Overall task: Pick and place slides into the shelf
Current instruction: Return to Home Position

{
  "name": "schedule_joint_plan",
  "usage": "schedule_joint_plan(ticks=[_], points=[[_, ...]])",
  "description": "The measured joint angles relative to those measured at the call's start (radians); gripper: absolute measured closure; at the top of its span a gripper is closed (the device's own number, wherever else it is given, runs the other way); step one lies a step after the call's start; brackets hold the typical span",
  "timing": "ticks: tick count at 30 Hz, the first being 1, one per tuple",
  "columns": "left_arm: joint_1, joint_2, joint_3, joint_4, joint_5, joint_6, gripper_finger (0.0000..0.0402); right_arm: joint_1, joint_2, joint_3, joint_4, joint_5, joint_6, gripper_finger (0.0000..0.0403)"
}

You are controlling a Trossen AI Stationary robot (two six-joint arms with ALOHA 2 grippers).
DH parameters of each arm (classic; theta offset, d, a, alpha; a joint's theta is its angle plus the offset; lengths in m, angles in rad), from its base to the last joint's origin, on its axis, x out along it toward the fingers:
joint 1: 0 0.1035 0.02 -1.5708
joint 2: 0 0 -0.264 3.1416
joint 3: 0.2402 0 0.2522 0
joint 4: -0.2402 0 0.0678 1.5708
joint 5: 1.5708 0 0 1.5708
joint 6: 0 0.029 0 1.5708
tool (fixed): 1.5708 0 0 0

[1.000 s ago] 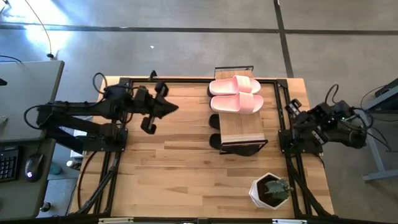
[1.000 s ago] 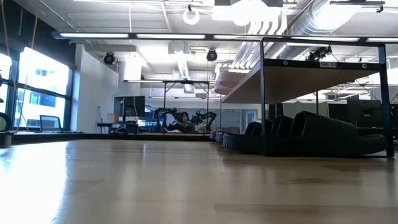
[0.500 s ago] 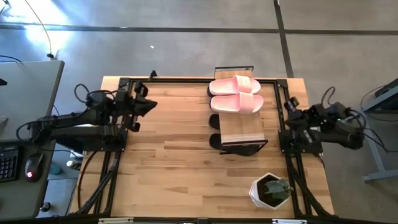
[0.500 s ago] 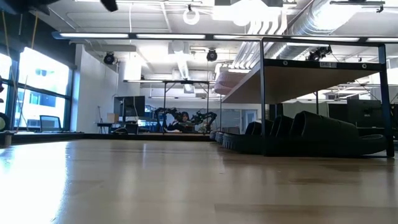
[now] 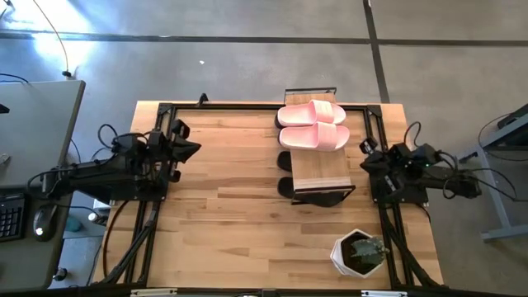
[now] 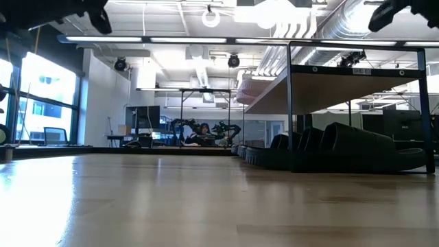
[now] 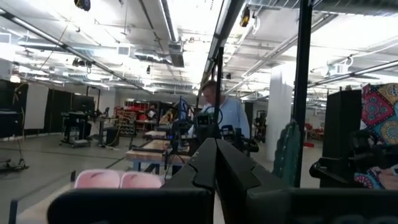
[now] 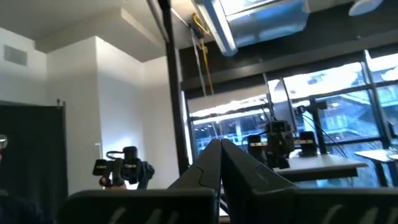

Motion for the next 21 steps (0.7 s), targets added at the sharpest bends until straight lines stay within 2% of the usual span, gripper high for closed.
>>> schedule_joint_plan(ticks=[7,15,21], points=[[0.000,-0.066,-0.104,0.040,-0.002,-0.025,0.0402,0.002,0.000,-0.048,-0.002,0.029,0.000,0.0403],[0.000,-0.103,-0.166,0.051,-0.021,-0.025,0.0402,0.002,0.000,-0.066,-0.074,0.030,-0.048,0.0403],[0.000,-0.103,-0.179,0.050,-0.020,-0.012,0.0402,0.002,0.000,-0.066,-0.162,0.103,-0.054,0.0403]])
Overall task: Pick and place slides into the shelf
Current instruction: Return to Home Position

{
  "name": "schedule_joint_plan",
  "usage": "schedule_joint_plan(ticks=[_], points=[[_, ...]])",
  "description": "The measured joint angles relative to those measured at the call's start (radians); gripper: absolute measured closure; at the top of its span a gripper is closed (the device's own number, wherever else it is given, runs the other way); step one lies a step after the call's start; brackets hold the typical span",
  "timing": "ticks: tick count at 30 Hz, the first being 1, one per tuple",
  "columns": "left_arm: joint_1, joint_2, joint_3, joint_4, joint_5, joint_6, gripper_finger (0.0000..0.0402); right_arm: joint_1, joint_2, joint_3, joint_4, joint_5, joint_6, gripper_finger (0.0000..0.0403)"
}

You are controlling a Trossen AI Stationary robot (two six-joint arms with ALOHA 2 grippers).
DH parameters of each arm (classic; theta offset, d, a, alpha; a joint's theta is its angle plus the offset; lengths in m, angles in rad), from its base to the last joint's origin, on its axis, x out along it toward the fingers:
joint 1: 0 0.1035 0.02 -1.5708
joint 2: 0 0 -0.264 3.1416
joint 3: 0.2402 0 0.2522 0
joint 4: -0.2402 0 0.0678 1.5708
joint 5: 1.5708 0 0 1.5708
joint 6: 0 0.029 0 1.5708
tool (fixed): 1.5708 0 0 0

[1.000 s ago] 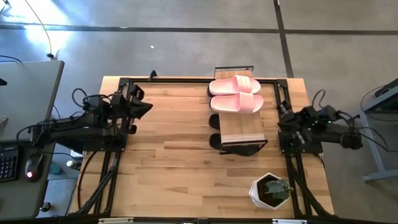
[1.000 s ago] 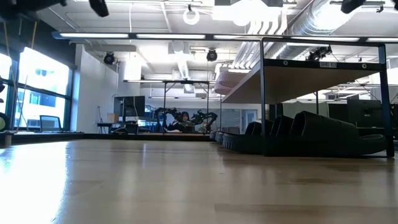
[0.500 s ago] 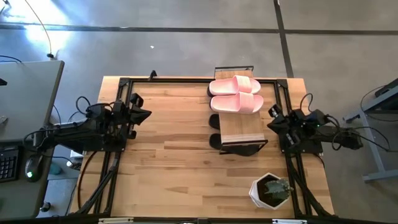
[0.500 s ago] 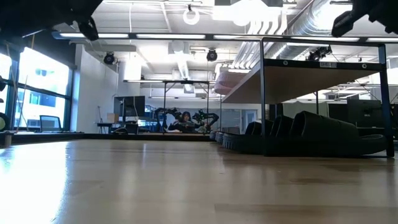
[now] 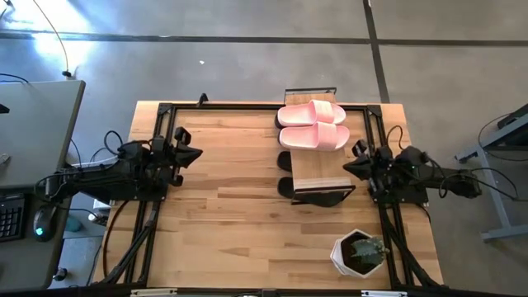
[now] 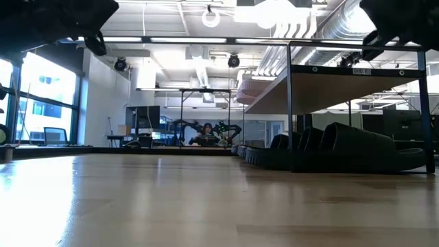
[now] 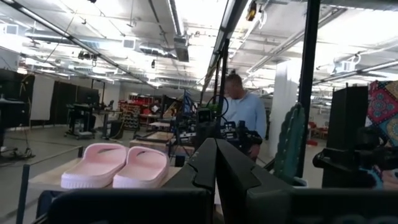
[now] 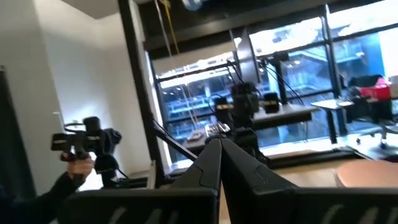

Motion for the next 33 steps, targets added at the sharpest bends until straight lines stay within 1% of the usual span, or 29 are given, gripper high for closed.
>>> schedule_joint_plan(ticks=[4,8,10,16,23,27,33], points=[[0.000,-0.001,0.000,-0.013,0.011,0.000,0.0402,0.000,0.000,0.000,-0.030,0.006,-0.012,0.0403],[0.000,-0.001,0.004,-0.069,0.000,-0.012,0.0402,0.000,0.000,0.000,-0.051,0.001,-0.033,0.0403],[0.000,0.000,0.025,-0.134,-0.006,-0.012,0.0402,0.000,0.000,0.000,-0.063,0.002,-0.046,0.0403],[0.000,0.004,0.107,-0.401,-0.004,-0.001,0.0402,0.000,0.000,0.000,-0.129,0.002,-0.054,0.0403],[0.000,0.005,0.108,-0.528,-0.020,0.038,0.0401,0.000,0.000,0.000,-0.247,0.006,-0.085,0.0403],[0.000,0.005,0.109,-0.572,-0.023,0.040,0.0401,0.000,0.000,0.000,-0.275,0.057,-0.085,0.0403],[0.000,0.005,0.109,-0.589,-0.023,0.040,0.0401,0.000,0.000,0.000,-0.291,0.135,-0.085,0.0403]])
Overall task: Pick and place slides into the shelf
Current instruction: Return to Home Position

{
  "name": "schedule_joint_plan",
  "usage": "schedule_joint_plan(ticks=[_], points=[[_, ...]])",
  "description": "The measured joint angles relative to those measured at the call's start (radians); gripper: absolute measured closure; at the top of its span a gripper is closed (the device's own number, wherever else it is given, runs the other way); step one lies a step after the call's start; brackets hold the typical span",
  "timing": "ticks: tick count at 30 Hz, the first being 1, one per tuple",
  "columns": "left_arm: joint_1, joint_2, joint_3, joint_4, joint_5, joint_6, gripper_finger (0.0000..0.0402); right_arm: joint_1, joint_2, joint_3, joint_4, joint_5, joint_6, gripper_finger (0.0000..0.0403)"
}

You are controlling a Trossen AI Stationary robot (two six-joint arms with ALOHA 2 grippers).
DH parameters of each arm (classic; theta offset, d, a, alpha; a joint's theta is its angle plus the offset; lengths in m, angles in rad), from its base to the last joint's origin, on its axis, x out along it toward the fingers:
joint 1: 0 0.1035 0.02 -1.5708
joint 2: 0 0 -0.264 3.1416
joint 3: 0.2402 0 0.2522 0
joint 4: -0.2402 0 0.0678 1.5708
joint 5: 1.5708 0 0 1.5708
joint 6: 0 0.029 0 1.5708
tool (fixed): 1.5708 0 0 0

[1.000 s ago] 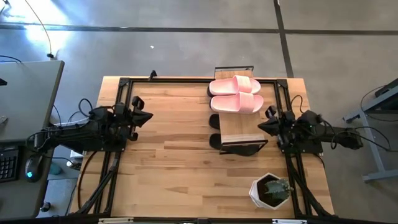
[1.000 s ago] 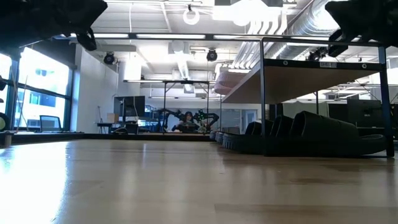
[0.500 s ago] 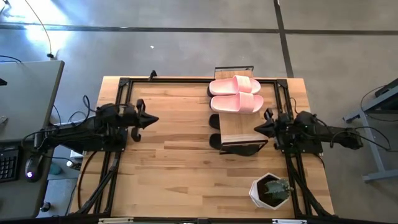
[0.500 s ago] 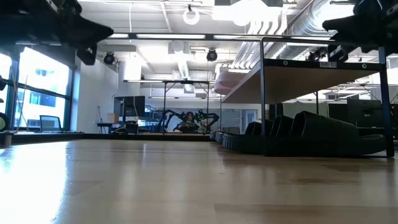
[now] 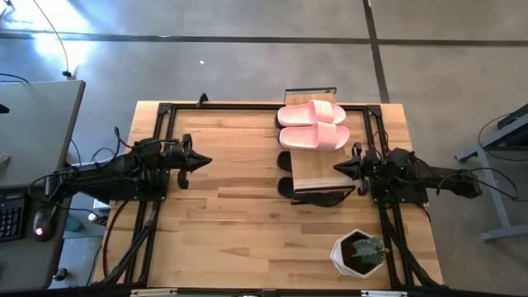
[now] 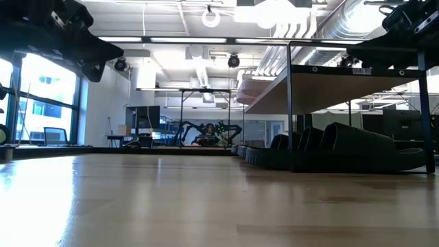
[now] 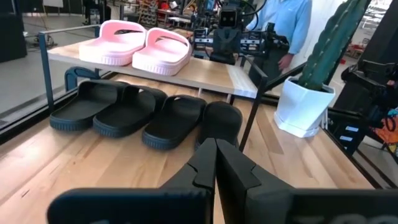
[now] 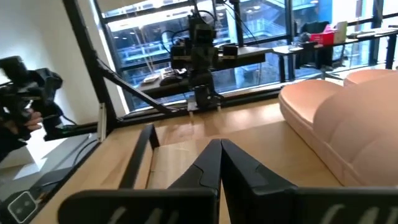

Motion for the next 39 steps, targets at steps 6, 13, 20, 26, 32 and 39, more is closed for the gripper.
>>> schedule_joint_plan(ticks=[6,13,20,26,32,39], points=[[0.000,0.000,0.000,-0.006,0.007,-0.002,0.0401,0.000,0.000,0.000,-0.008,0.010,0.000,0.0403],[0.000,0.000,0.000,-0.019,0.012,-0.001,0.0401,0.000,0.000,0.000,-0.008,0.010,0.000,0.0402],[0.000,0.000,0.000,-0.018,0.013,-0.001,0.0401,0.000,0.000,0.000,-0.015,0.010,0.000,0.0402],[0.000,0.000,0.000,-0.018,0.015,-0.001,0.0401,0.000,0.000,0.000,-0.031,0.010,0.000,0.0402],[0.000,0.000,0.000,-0.018,0.015,-0.001,0.0401,0.000,0.000,0.000,-0.030,0.009,0.000,0.0402],[0.000,0.000,0.000,-0.018,0.015,-0.001,0.0401,0.000,0.000,0.000,-0.030,0.009,0.000,0.0402]])
